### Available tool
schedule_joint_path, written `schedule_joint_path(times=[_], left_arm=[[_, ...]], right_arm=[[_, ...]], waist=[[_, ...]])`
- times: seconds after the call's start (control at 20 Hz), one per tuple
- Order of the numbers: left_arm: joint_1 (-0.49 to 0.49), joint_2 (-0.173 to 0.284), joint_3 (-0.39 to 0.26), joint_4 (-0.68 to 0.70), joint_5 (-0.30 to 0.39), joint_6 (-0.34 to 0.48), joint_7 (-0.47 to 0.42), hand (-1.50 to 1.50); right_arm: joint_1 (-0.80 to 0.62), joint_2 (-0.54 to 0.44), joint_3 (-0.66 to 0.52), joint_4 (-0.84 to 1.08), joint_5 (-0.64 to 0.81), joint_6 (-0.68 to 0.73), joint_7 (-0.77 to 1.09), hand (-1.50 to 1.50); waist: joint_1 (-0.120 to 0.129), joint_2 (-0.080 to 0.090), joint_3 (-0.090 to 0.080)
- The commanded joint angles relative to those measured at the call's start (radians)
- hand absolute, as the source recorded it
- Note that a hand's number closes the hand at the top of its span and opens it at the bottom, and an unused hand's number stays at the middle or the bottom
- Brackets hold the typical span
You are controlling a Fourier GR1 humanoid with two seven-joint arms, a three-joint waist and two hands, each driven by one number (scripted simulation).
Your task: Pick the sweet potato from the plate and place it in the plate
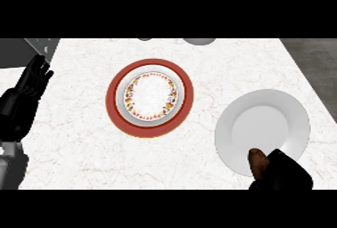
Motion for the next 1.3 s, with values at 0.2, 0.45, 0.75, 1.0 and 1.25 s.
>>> schedule_joint_path(times=[0.2, 0.45, 0.75, 1.0, 1.25], left_arm=[[0.006, -0.015, -0.028, -0.018, 0.006, -0.025, -0.010, 0.00], [-0.032, -0.018, -0.042, -0.017, -0.005, -0.022, 0.005, 0.00], [-0.032, -0.016, -0.045, -0.035, 0.010, -0.048, -0.005, 0.00], [-0.069, -0.036, -0.070, -0.039, -0.010, -0.025, 0.024, 0.00], [-0.113, -0.051, -0.087, -0.018, -0.032, -0.012, 0.018, 0.00]], right_arm=[[0.087, 0.044, 0.356, -0.302, 0.213, -0.101, 0.307, 1.50], [-0.014, 0.045, 0.546, -0.391, 0.353, -0.150, 0.347, 1.50], [-0.127, 0.043, 0.601, -0.347, 0.380, -0.134, 0.378, 1.50], [-0.213, 0.040, 0.538, -0.307, 0.309, -0.137, 0.378, 1.50], [-0.342, 0.043, 0.425, -0.217, 0.193, -0.207, 0.375, 1.50]], waist=[[0.058, 0.015, 0.002], [0.081, 0.026, 0.003], [0.118, 0.036, 0.003], [0.142, 0.045, 0.003], [0.158, 0.059, 0.005]])
